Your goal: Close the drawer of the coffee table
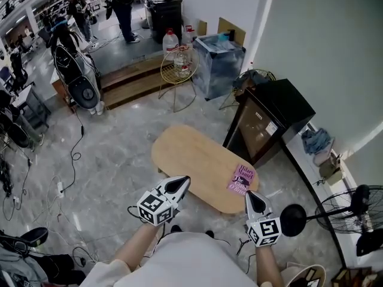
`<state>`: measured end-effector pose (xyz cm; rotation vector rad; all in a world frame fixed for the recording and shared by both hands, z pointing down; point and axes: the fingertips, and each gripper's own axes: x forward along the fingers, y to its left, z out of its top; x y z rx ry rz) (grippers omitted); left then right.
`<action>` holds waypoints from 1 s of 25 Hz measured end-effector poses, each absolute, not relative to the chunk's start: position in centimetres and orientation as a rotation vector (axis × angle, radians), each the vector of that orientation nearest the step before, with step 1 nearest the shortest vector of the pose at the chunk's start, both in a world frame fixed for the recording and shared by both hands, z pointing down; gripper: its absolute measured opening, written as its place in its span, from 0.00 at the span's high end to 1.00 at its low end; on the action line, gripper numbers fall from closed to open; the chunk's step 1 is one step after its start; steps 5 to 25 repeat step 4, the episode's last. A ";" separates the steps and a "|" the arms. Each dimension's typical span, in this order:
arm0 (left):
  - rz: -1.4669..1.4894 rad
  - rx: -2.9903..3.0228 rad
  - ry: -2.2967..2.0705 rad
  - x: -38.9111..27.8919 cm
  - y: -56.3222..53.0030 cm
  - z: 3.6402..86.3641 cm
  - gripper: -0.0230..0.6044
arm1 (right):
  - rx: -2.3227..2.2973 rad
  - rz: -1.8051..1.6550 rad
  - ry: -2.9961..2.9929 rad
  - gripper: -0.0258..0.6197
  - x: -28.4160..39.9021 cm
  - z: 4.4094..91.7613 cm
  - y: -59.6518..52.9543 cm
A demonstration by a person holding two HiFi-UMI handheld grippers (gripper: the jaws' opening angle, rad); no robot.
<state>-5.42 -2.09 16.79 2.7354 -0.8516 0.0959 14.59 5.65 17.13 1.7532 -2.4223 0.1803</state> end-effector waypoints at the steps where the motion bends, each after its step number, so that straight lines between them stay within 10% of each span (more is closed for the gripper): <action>1: 0.095 2.736 -0.850 -5.4 -2.2 16.8 0.95 | 1.755 0.182 -2.421 0.94 14.6 17.2 5.6; 25: 0.092 2.745 -0.843 -5.2 -2.4 16.6 0.95 | 1.761 0.186 -2.418 0.94 14.8 17.2 5.4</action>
